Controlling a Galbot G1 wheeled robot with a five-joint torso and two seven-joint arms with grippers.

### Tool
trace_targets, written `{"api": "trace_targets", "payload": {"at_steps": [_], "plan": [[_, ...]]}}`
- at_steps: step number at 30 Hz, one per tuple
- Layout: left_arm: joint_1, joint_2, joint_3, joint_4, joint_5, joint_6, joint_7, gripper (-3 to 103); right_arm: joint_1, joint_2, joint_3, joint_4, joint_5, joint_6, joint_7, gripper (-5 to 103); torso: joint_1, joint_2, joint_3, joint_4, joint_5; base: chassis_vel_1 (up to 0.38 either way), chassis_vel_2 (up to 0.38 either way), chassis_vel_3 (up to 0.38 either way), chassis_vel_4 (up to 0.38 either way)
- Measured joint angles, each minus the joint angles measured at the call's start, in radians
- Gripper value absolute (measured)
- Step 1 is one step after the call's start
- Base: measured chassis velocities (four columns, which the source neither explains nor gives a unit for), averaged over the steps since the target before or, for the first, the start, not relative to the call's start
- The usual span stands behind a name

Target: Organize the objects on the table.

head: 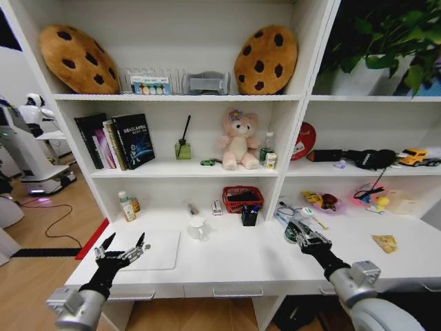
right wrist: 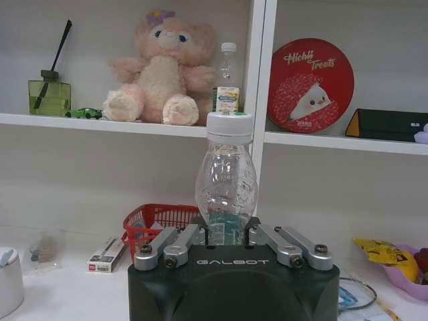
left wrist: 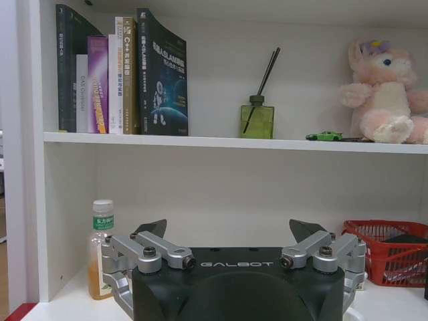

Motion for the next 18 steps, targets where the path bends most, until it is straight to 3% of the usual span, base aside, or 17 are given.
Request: {"api": "trace_targets", "payload": {"at_steps": [8,10,18], "plan": [[0.0,0.0,0.0,0.0,0.0,0.0,0.0,100,0.016,-0.004,-0.02,0.002,-0.001,-0.009,0.022,24,0.0,0.0,0.0,0.0002,0.0007,-0.183,-0.174,0.187,0.186],[0.0,0.0,0.0,0.0,0.0,0.0,0.001,100,0.017,-0.005,-0.023,0.005,-0.001,-0.017,0.023,24,0.0,0.0,0.0,-0.0004,-0.0006,-0.26,-0.25,0.228,0.223],[0.0,0.0,0.0,0.0,0.0,0.0,0.001,100,0.03,-0.003,-0.057,-0.004,-0.009,-0.019,0.036,24,0.0,0.0,0.0,-0.0001,0.0005,-0.289,-0.27,0.275,0.285]]}}
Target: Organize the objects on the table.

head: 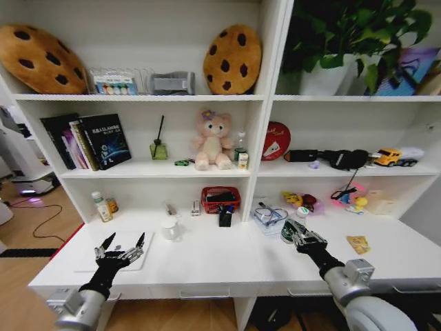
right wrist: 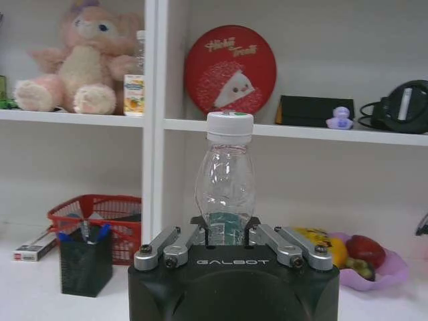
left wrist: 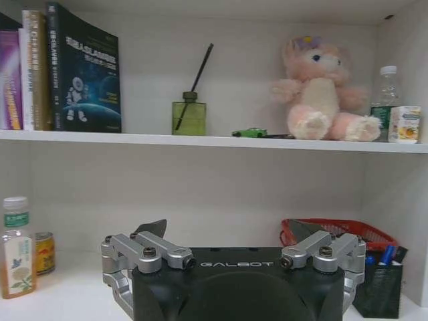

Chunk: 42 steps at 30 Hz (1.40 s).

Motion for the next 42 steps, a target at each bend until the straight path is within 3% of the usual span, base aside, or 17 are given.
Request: {"api": "trace_targets", "payload": {"at_steps": [10,13,15,16,17,18,20,21,23,24,26,27,29,30,32,36,42], "plan": [[0.0,0.0,0.0,0.0,0.0,0.0,0.0,100,0.019,-0.005,-0.042,-0.019,-0.022,0.003,0.022,24,0.0,0.0,0.0,0.0,0.0,-0.243,-0.256,0.236,0.245],[0.0,0.0,0.0,0.0,0.0,0.0,0.0,100,-0.001,-0.003,-0.098,0.008,-0.02,-0.009,0.069,24,0.0,0.0,0.0,0.0003,0.0002,-0.073,-0.073,0.055,0.067],[0.0,0.0,0.0,0.0,0.0,0.0,0.0,100,-0.029,-0.001,-0.189,0.083,0.111,-0.09,0.27,24,0.0,0.0,0.0,-0.0001,-0.0009,0.0,0.0,0.0,0.0],[0.0,0.0,0.0,0.0,0.0,0.0,0.0,100,-0.029,-0.001,-0.189,0.083,0.111,-0.09,0.27,24,0.0,0.0,0.0,-0.0001,-0.0009,0.0,0.0,0.0,0.0],[0.0,0.0,0.0,0.0,0.0,0.0,0.0,100,-0.042,0.002,-0.226,0.115,0.236,-0.129,0.416,24,0.0,0.0,0.0,0.0,-0.0015,0.02,0.057,-0.062,-0.052],[0.0,0.0,0.0,0.0,0.0,0.0,0.0,100,-0.057,0.008,-0.237,0.122,0.31,-0.148,0.499,24,0.0,0.0,0.0,0.0001,-0.0006,0.06,0.057,-0.062,-0.049],[0.0,0.0,0.0,0.0,0.0,0.0,0.0,100,-0.068,0.01,-0.239,0.124,0.36,-0.156,0.555,24,0.0,0.0,0.0,0.0,-0.0001,0.06,0.066,-0.032,-0.049],[0.0,0.0,0.0,0.0,0.0,0.0,0.0,100,-0.088,0.007,-0.237,0.127,0.456,-0.157,0.672,24,0.0,0.0,0.0,0.0002,-0.0004,0.049,0.066,-0.025,-0.029],[0.0,0.0,0.0,0.0,0.0,0.0,0.0,100,-0.122,-0.023,-0.207,0.128,0.66,-0.109,0.899,24,0.0,0.0,0.0,-0.0002,-0.0002,0.0,0.0,0.0,0.0],[0.0,0.0,0.0,0.0,0.0,0.0,0.0,100,-0.122,-0.023,-0.207,0.128,0.66,-0.109,0.899,24,0.0,0.0,0.0,-0.0002,-0.0002,0.0,0.0,0.0,0.0],[0.0,0.0,0.0,0.0,0.0,0.0,0.0,100,-0.13,-0.04,-0.183,0.128,0.773,-0.041,1.041,24,0.0,0.0,0.0,0.0,-0.0003,0.0,0.0,0.0,0.0],[0.0,0.0,0.0,0.0,0.0,0.0,0.0,100,-0.13,-0.04,-0.183,0.128,0.773,-0.041,1.041,24,0.0,0.0,0.0,0.0,-0.0003,0.0,0.0,0.0,0.0],[0.0,0.0,0.0,0.0,0.0,0.0,0.0,100,-0.111,-0.039,-0.179,0.128,0.909,0.008,1.16,24,0.0,0.0,0.0,0.0001,0.0001,0.0,0.0,0.0,0.0],[0.0,0.0,0.0,0.0,0.0,0.0,0.0,100,-0.111,-0.039,-0.179,0.128,0.909,0.008,1.16,24,0.0,0.0,0.0,0.0001,0.0001,0.0,0.0,0.0,0.0],[0.0,0.0,0.0,0.0,0.0,0.0,0.0,100,-0.083,-0.006,-0.194,0.127,1.035,0.04,1.233,24,0.0,0.0,0.0,0.0002,-0.0001,0.0,0.0,0.0,0.0],[0.0,0.0,0.0,0.0,0.0,0.0,0.0,100,-0.056,0.064,-0.218,0.122,1.091,0.045,1.258,24,0.0,0.0,0.0,0.0001,-0.0005,0.0,0.0,0.0,0.0],[0.0,0.0,0.0,0.0,0.0,0.0,0.0,100,0.005,0.214,-0.243,-0.142,1.047,-0.025,1.156,24,0.0,0.0,0.0,0.0,-0.0002,0.0,0.0,0.0,0.0]]}}
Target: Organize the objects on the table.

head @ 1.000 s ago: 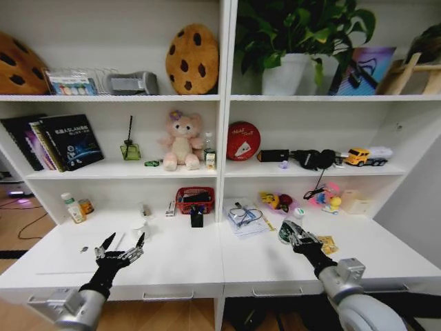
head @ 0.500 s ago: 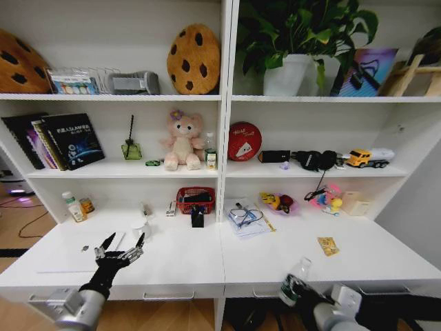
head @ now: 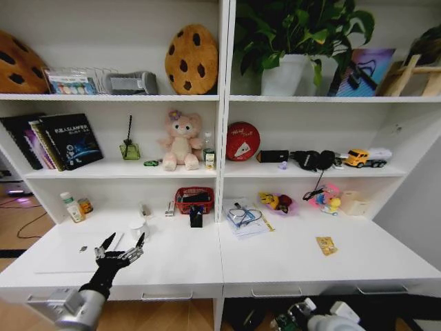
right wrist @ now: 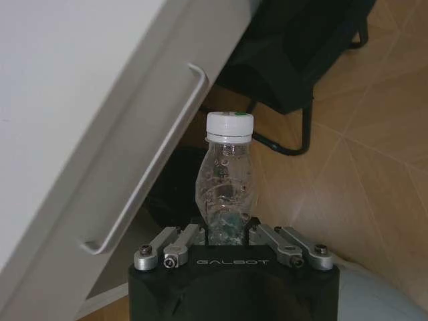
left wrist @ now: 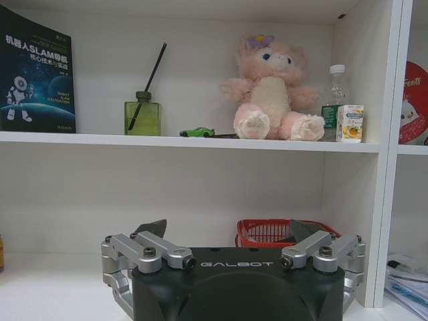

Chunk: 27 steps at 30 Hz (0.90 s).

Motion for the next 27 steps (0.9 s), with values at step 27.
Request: {"api": "trace_targets", "payload": {"at_steps": [27], "plan": [[0.0,0.0,0.0,0.0,0.0,0.0,0.0,100,0.202,0.054,0.069,-1.259,-1.45,0.469,-1.553,23,0.0,0.0,0.0,0.0,0.0002,0.0,0.0,0.0,0.0]]}}
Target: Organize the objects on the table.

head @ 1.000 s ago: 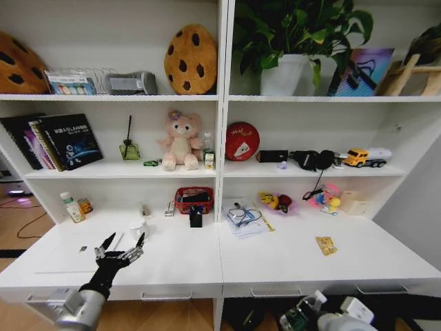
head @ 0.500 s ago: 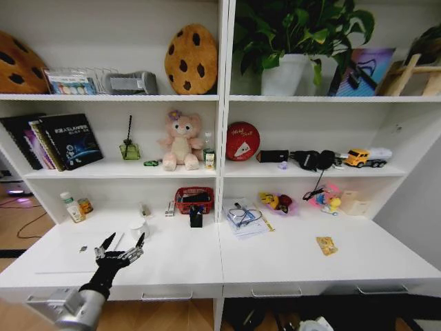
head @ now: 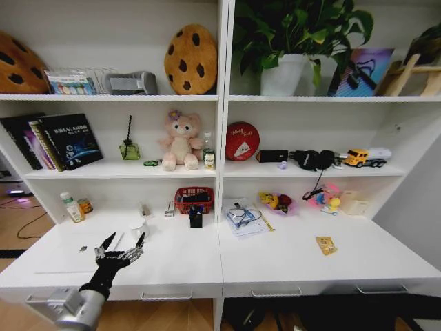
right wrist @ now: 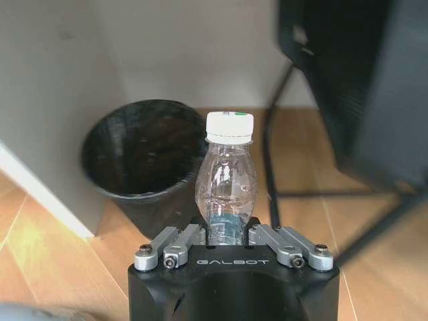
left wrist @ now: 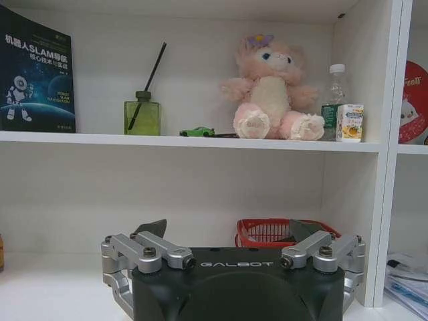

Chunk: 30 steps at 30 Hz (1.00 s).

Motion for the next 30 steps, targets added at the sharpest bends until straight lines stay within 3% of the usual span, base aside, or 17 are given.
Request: {"api": "trace_targets", "payload": {"at_steps": [1,3,4,5,8,11,13,21,30], "plan": [[0.0,0.0,0.0,0.0,0.0,0.0,0.0,100,0.024,-0.001,0.0,-0.04,-0.041,0.05,-0.017,23,0.0,0.0,0.0,0.0,-0.0002,0.0,0.0,0.0,0.0],[0.0,0.0,0.0,0.0,0.0,0.0,0.0,100,0.027,-0.001,0.0,-0.045,-0.045,0.056,-0.018,23,0.0,0.0,0.0,0.0,-0.0002,0.0,0.0,0.0,0.0],[0.0,0.0,0.0,0.0,0.0,0.0,0.0,100,0.066,-0.001,0.0,-0.11,-0.095,0.135,-0.03,23,0.0,0.0,0.0,0.0002,0.0,0.0,0.0,0.0,0.0],[0.0,0.0,0.0,0.0,0.0,0.0,0.0,100,0.066,-0.001,0.0,-0.11,-0.095,0.135,-0.03,23,0.0,0.0,0.0,0.0002,0.0,0.0,0.0,0.0,0.0],[0.0,0.0,0.0,0.0,0.0,0.0,0.0,100,0.161,0.0,-0.007,-0.266,-0.217,0.303,-0.016,23,0.0,0.0,0.0,0.0003,0.0002,0.0,0.0,0.0,0.0],[0.0,0.0,0.0,0.0,0.0,0.0,0.0,100,0.184,0.003,-0.014,-0.285,-0.252,0.344,-0.011,23,0.0,0.0,0.0,0.0001,-0.0003,0.0,0.0,0.0,0.0],[0.0,0.0,0.0,0.0,0.0,0.0,0.0,100,0.228,0.026,-0.025,-0.255,-0.367,0.454,0.065,23,0.0,0.0,0.0,0.0002,-0.0002,0.0,0.0,0.0,0.0],[0.0,0.0,0.0,0.0,0.0,0.0,0.0,100,0.272,0.034,-0.023,-0.229,-0.38,0.494,0.125,23,0.0,0.0,0.0,0.0001,-0.0001,0.0,0.0,0.0,0.0],[0.0,0.0,0.0,0.0,0.0,0.0,0.0,100,0.282,0.03,-0.028,-0.197,-0.424,0.511,0.126,23,0.0,0.0,0.0,0.0,-0.0003,0.0,0.0,0.0,0.0]]}}
